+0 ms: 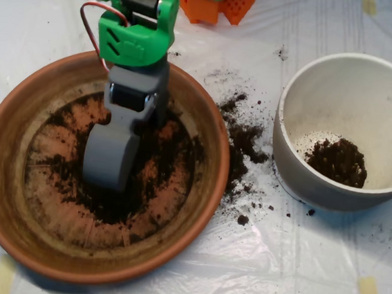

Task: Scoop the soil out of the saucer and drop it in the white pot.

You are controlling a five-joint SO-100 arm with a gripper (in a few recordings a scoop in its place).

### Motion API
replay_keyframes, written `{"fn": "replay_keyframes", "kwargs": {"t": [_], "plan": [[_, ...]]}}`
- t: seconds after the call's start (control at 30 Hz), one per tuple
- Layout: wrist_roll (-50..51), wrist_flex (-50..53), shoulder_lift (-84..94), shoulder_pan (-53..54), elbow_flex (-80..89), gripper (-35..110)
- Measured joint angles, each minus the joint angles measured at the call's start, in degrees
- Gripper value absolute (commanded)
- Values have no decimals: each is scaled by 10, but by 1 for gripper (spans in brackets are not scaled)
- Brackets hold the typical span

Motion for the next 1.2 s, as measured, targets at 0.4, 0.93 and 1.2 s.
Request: {"fn": "replay_keyframes", "kwargs": {"t": [0.4,0.93,1.2], "plan": [[-14,74,-142,-11,-130,51],[-30,146,-230,-10,-238,47],[-40,193,-263,-7,-290,44]]}}
